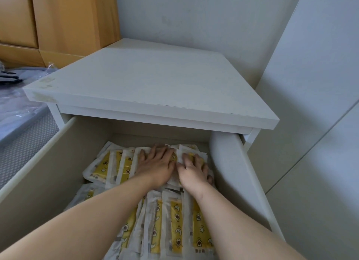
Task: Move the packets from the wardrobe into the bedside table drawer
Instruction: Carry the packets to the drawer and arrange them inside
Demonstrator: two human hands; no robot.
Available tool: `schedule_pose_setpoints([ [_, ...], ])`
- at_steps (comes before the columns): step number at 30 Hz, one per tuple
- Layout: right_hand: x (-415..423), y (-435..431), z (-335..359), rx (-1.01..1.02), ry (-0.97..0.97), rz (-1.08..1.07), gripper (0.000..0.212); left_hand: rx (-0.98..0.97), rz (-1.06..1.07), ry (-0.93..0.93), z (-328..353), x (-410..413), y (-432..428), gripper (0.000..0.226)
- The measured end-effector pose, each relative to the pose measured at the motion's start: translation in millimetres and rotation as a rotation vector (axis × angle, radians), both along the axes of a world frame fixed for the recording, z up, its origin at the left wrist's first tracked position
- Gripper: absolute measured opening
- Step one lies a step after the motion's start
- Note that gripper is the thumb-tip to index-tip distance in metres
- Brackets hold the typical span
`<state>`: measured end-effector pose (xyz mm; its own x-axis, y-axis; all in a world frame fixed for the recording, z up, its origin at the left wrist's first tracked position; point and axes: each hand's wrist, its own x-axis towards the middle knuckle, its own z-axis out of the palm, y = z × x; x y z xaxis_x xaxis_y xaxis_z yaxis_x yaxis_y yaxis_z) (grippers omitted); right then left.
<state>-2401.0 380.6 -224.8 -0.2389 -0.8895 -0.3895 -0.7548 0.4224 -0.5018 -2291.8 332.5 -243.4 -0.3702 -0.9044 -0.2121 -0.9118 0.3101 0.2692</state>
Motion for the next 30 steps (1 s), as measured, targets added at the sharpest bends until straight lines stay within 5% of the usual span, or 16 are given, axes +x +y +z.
schedule_pose_setpoints([
  [14,3.6,16.0,26.3,-0.063,0.051,-0.088,0.052,0.039,0.110,0.064,47.3,22.1,26.7,0.050],
  [30,39.3,110.9,203.6,0.191,-0.022,-0.050,0.050,0.305,0.224,0.030,223.7,67.8,131.5,0.044],
])
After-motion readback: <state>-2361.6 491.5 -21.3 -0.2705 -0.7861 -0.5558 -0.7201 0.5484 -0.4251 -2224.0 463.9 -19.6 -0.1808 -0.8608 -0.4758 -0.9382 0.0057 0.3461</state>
